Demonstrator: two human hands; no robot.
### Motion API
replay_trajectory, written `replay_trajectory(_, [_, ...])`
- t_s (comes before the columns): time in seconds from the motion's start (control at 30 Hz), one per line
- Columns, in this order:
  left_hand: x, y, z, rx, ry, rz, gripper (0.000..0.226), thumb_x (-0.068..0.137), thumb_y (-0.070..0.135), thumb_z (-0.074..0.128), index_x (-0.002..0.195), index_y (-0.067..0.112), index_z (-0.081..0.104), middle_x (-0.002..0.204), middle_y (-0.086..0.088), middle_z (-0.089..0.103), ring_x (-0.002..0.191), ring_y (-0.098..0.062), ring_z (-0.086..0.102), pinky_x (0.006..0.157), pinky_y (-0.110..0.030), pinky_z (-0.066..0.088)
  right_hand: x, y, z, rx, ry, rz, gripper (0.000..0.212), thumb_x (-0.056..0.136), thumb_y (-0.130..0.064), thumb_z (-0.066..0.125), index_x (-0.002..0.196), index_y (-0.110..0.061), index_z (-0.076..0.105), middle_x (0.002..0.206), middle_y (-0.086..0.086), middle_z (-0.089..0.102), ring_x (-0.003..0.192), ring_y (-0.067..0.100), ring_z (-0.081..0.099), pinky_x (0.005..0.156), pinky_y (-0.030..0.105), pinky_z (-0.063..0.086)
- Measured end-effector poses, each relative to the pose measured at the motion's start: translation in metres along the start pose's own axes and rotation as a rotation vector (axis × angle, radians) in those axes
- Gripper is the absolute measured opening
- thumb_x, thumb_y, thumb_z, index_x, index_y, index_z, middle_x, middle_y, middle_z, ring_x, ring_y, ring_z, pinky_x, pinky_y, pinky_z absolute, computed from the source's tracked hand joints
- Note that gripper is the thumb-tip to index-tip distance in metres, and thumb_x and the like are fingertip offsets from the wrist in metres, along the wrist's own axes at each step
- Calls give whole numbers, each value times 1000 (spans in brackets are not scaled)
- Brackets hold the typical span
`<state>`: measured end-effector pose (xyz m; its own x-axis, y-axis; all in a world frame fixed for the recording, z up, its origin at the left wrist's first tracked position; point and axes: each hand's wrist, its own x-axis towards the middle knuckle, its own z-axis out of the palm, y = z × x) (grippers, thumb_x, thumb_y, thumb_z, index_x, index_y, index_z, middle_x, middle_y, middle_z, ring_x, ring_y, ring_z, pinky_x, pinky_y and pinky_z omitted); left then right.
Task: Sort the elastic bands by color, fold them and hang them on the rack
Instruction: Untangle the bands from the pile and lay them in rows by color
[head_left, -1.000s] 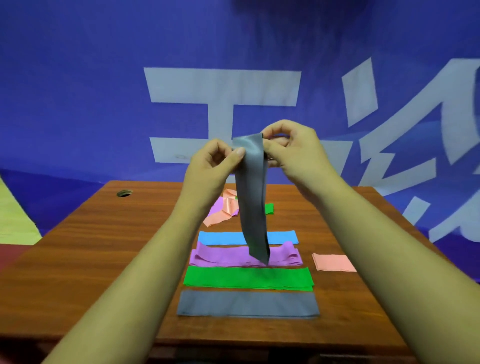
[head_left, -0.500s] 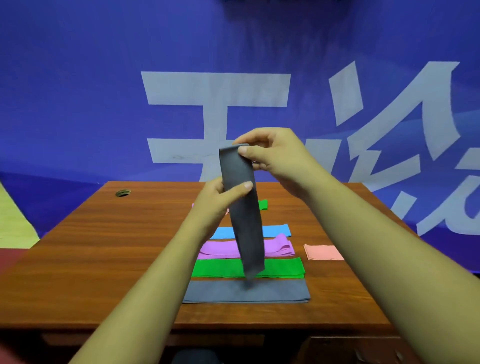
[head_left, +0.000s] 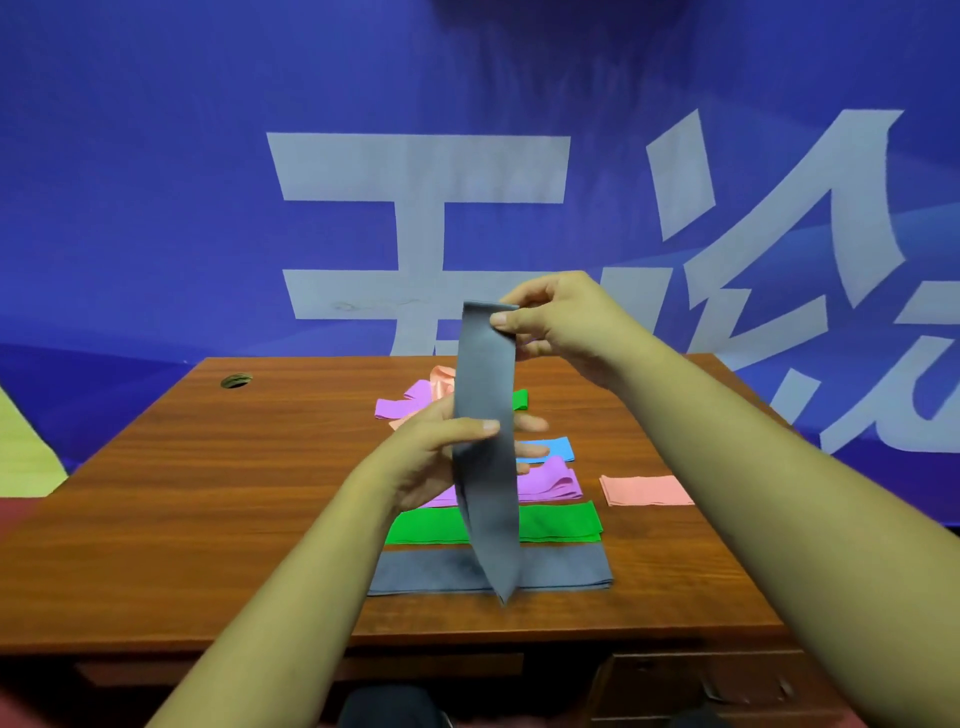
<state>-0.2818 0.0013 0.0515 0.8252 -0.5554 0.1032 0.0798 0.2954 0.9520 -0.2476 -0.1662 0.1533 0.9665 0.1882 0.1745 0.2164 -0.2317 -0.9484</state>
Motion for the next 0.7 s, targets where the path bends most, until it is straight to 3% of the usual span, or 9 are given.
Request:
replay_trajectory(0.07, [-3, -3, -3, 13, -5, -59, 46, 78, 6, 63, 122, 1, 52, 98, -25, 68, 90, -44, 68, 83, -46, 55, 3, 9, -4, 50, 52, 31, 10, 87, 1, 67, 96, 5, 67, 77, 12, 63, 62, 16, 63, 59, 26, 57])
replay_trajectory(0.13, [-5, -8, -7, 26, -15, -102, 52, 73, 11, 68, 120, -3, 52, 91, -24, 67, 91, -43, 67, 87, -48, 54, 4, 20, -8, 49, 74, 50, 9, 86, 0, 68, 94, 4, 68, 76, 11, 64, 61, 16, 63, 58, 26, 56])
replay_trajectory(0.23, [-8, -13, -14, 61, -44, -175, 40, 79, 5, 62, 118, -3, 57, 101, -26, 67, 104, -46, 63, 100, -55, 47, 7, 35, -11, 53, 144, 63, 11, 85, 0, 69, 94, 5, 68, 77, 11, 64, 62, 16, 62, 57, 26, 55])
replay_trajectory(0.33, [-12, -19, -18, 82, -36, -222, 37, 80, 3, 58, 117, 3, 57, 91, -22, 68, 90, -40, 67, 85, -45, 55, 9, 48, -17, 58, 246, 74, 8, 86, -1, 68, 93, 3, 68, 79, 12, 64, 63, 16, 62, 56, 26, 53])
replay_trajectory(0.4, [-13, -24, -22, 101, -39, -224, 36, 81, 4, 60, 116, 3, 54, 87, -20, 67, 91, -40, 65, 86, -45, 51, 8, 57, -20, 41, 257, 92, 3, 86, -1, 68, 89, 0, 68, 79, 12, 66, 65, 18, 63, 57, 27, 53])
replay_trajectory(0.5, [-17, -30, -31, 151, -40, -276, 49, 81, 2, 60, 128, 7, 50, 101, -24, 69, 103, -40, 65, 93, -47, 48, 5, 72, -22, 32, 303, 123, 8, 88, -3, 66, 94, 2, 68, 82, 13, 68, 70, 20, 64, 58, 26, 53])
replay_trajectory(0.6, [-22, -36, -44, 73, -45, -353, 60, 80, -4, 61, 136, 16, 51, 103, -23, 66, 89, -36, 68, 89, -47, 52, 2, 83, -28, 52, 383, 150, 6, 90, -4, 64, 93, 0, 68, 85, 13, 67, 73, 21, 65, 59, 27, 54])
replay_trajectory(0.7, [-30, -36, -53, 149, -39, -382, 37, 83, 1, 68, 118, 4, 57, 91, -24, 68, 75, -33, 71, 73, -37, 58, -2, 95, -32, 62, 443, 178, 9, 91, -3, 62, 84, -8, 65, 85, 11, 66, 72, 20, 64, 55, 24, 53])
